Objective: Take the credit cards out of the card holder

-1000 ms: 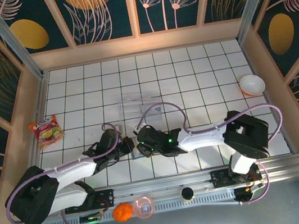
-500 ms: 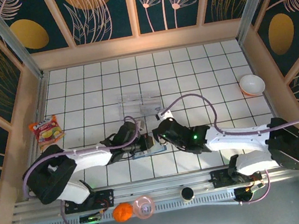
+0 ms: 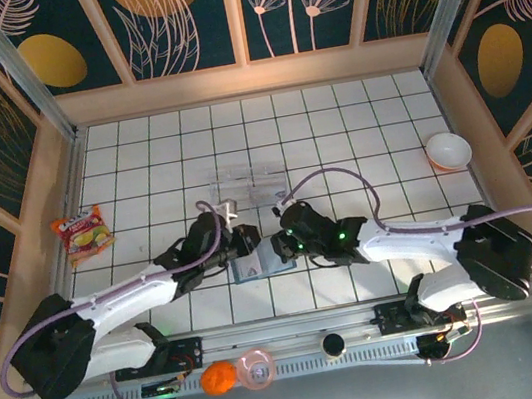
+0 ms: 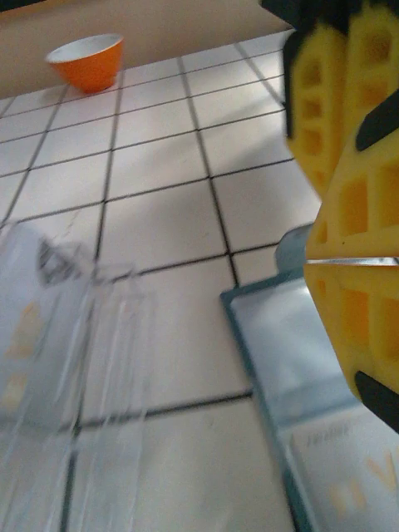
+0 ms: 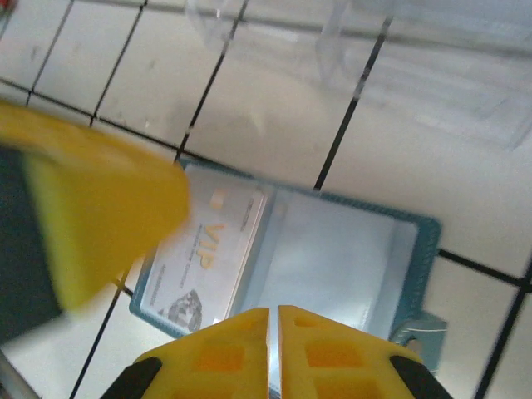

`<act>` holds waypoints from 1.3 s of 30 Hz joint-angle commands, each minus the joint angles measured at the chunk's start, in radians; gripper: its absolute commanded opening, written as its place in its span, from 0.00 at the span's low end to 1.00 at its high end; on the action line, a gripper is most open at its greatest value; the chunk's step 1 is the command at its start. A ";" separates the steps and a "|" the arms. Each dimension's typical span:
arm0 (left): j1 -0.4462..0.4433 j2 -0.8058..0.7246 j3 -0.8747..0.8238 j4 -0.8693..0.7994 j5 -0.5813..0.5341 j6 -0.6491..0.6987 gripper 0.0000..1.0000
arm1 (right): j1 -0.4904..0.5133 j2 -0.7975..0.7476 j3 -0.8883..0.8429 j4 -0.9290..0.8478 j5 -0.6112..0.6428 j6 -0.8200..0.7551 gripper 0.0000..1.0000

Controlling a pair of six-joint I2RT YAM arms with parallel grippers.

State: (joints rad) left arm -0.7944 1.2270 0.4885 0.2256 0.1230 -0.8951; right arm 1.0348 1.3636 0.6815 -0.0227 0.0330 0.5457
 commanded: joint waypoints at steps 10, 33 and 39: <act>0.043 0.037 -0.138 -0.047 -0.023 0.026 0.12 | -0.016 0.159 0.004 -0.019 -0.164 0.060 0.08; 0.046 -0.020 -0.151 -0.101 -0.077 0.072 0.14 | -0.076 0.301 0.209 0.047 -0.407 0.014 0.35; 0.046 -0.032 -0.159 -0.100 -0.084 0.073 0.14 | -0.076 0.367 0.240 0.051 -0.386 0.042 0.37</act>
State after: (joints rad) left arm -0.7570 1.2144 0.3439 0.1444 0.0608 -0.8383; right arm 0.9653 1.7039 0.8860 0.0128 -0.3428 0.5655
